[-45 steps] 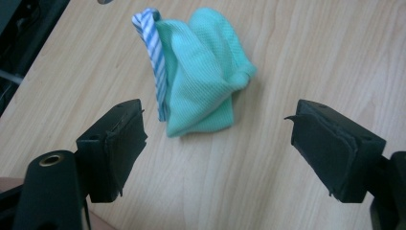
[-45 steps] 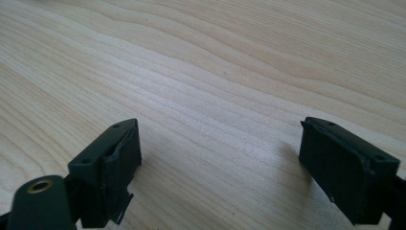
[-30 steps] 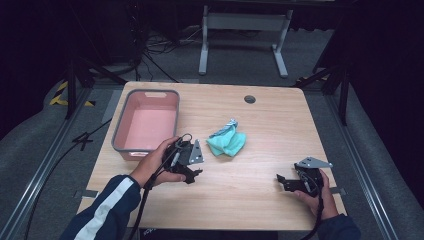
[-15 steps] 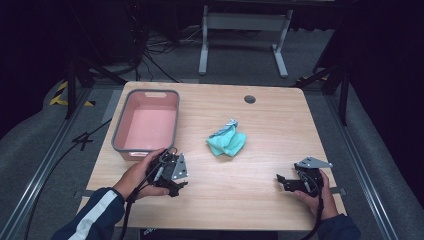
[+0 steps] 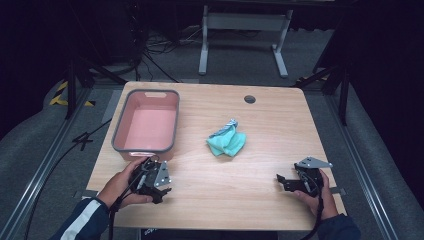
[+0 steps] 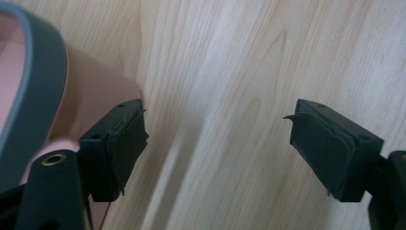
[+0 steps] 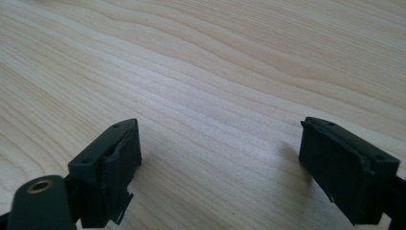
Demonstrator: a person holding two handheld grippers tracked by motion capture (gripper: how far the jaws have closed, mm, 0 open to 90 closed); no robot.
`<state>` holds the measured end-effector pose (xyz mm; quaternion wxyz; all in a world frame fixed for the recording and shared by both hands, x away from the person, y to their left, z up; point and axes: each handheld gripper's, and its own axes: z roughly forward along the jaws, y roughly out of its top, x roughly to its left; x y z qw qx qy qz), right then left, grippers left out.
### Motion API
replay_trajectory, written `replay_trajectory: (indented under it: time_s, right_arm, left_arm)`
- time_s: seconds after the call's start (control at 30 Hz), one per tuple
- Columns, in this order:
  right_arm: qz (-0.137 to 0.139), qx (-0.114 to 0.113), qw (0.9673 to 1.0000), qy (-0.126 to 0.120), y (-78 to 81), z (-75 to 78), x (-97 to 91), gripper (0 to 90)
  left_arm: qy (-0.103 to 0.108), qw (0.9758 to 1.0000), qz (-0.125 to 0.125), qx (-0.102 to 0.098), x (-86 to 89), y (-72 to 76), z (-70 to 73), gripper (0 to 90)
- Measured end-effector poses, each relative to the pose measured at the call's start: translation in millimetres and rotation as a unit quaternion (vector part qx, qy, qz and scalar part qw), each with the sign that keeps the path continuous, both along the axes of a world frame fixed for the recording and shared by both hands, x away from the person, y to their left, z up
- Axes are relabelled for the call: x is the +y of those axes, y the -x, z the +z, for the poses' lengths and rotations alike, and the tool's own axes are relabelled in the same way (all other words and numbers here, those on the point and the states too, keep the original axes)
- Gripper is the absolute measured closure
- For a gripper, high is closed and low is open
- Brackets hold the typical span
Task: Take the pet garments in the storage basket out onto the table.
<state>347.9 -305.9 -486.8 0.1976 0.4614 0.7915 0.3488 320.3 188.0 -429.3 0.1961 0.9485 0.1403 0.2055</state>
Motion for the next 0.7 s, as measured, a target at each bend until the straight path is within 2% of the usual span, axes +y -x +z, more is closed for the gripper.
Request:
replay_trajectory:
  time_s: [0.17, 0.27, 0.4, 0.43, 0.5, 0.6, 0.7]
  right_arm:
    - [0.0, 0.0, 1.0, 0.0, 0.0, 0.0, 0.0, 14.7]
    - [0.0, 0.0, 1.0, 0.0, -0.1, 0.0, 0.0, 14.7]
    - [0.0, 0.0, 1.0, 0.0, 0.0, 0.0, 0.0, 14.7]
    - [0.0, 0.0, 1.0, 0.0, 0.0, 0.0, 0.0, 14.7]
    - [0.0, 0.0, 1.0, 0.0, -0.1, 0.0, 0.0, 14.7]
    - [0.0, 0.0, 1.0, 0.0, -0.1, 0.0, 0.0, 14.7]
    - [0.0, 0.0, 1.0, 0.0, 0.0, 0.0, 0.1, 14.6]
  left_arm:
    - [0.011, 0.9998, 0.019, 0.003, 15.9, 3.4, -6.6, 19.7]
    - [0.006, 0.9995, 0.03, 0.001, 23.9, 4.0, -9.7, 19.8]
    - [0.01, 0.999, 0.044, 0.004, 33.6, 4.9, -12.5, 19.5]
    - [0.012, 0.9987, 0.049, -0.002, 39.0, 4.9, -14.8, 19.5]
    - [0.022, 0.9978, 0.063, 0.009, 48.1, 3.8, -18.5, 19.2]
    - [0.02, 0.9972, 0.071, 0.011, 57.7, 3.4, -23.8, 18.8]
    - [0.038, 0.9965, 0.074, 0.01, 71.5, 1.9, -29.0, 17.1]
